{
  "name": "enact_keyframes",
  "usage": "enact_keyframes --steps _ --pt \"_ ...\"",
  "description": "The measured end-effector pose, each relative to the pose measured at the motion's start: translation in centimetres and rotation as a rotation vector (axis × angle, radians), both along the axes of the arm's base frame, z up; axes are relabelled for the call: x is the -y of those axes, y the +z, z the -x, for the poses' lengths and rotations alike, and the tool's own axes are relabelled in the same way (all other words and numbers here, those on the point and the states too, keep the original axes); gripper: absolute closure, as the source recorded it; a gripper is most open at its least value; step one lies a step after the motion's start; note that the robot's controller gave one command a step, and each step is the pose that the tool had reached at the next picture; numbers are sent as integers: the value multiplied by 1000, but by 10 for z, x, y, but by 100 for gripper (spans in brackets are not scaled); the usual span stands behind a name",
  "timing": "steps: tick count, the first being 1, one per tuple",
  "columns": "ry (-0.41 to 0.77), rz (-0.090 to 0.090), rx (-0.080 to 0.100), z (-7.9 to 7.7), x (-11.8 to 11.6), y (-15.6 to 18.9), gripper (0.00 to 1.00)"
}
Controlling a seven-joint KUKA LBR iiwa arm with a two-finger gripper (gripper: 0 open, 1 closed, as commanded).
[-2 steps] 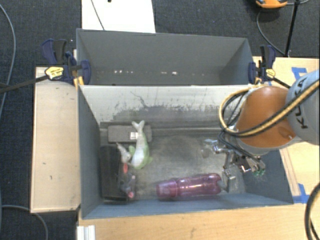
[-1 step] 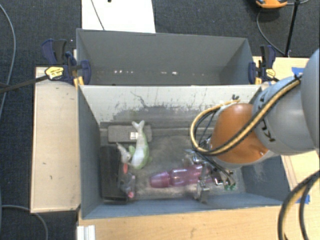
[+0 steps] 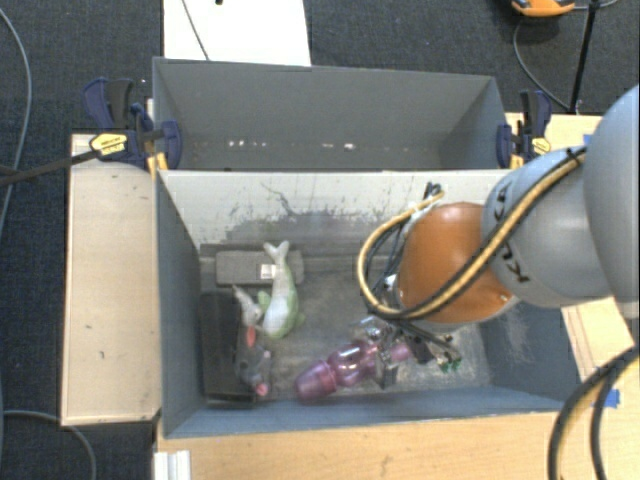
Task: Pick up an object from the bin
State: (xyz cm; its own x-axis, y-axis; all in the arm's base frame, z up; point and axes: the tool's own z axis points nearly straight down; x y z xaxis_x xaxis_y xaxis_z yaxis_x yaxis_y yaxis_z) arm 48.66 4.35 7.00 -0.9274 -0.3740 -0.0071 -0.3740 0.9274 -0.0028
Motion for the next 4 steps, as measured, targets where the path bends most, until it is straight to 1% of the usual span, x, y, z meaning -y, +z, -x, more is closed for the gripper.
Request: enact_keyframes --steps 2,4 --pt "1 0 -2 1 0 2 100" --pt "2 0 0 0 0 22 100"
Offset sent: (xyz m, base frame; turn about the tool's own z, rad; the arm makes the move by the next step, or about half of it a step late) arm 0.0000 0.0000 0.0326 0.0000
